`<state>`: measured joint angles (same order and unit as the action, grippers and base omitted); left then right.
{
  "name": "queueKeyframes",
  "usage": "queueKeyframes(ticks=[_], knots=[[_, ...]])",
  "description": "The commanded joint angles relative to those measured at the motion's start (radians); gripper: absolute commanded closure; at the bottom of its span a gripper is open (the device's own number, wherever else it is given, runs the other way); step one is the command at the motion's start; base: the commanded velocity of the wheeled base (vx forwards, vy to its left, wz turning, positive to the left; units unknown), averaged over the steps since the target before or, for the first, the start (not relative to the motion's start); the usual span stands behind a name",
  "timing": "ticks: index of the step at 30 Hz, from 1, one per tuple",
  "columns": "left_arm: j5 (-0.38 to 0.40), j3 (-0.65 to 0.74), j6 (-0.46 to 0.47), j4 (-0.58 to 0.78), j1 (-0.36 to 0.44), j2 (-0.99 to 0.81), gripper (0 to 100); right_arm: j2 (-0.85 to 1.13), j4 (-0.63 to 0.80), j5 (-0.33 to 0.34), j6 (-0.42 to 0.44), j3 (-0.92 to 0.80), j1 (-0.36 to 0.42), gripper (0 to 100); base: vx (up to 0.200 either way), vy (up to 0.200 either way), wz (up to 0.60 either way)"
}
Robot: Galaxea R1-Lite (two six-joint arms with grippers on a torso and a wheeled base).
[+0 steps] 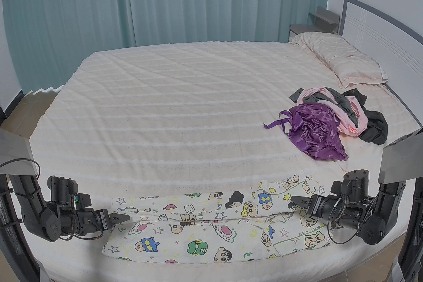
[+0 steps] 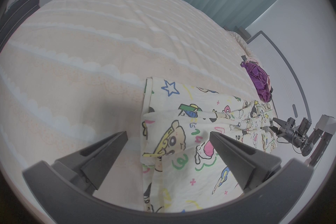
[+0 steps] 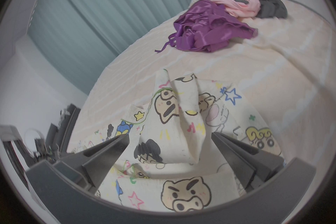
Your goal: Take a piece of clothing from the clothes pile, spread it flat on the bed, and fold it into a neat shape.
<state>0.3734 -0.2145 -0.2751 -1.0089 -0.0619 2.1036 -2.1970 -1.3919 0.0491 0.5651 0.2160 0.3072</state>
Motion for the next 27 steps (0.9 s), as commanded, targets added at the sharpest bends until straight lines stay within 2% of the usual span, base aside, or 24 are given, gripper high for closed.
queueKeyframes(ticks=[1,4,10,15,25,26,27], knots=[[0.001,0.058,-0.007,-0.054,-0.003,-0.007,0,-0.006,-0.022,-0.002,0.102,-0.021,-0.004,0,0.000,0.000,0.00],[0.001,0.067,-0.009,-0.074,-0.009,-0.010,0,-0.012,-0.022,0.001,0.144,-0.017,-0.011,0,0.000,0.000,0.00],[0.001,0.063,-0.012,-0.076,-0.021,-0.007,0,-0.021,-0.029,-0.005,0.156,-0.013,-0.016,0,0.000,0.000,0.00],[0.002,0.058,-0.032,-0.076,-0.021,-0.004,0,-0.006,-0.121,-0.009,0.233,-0.050,-0.034,0,0.000,0.000,0.00],[0.021,0.055,-0.038,-0.076,-0.021,0.004,0,-0.087,-0.167,0.000,0.271,-0.050,-0.013,0,0.000,0.000,0.00],[0.021,0.055,-0.038,-0.076,-0.021,0.004,0,-0.087,-0.167,0.000,0.271,-0.050,-0.014,100,0.000,0.000,0.00],[0.021,0.053,-0.038,-0.076,-0.022,0.004,0,-0.084,-0.168,-0.002,0.272,-0.049,-0.014,100,0.000,0.000,0.00]])
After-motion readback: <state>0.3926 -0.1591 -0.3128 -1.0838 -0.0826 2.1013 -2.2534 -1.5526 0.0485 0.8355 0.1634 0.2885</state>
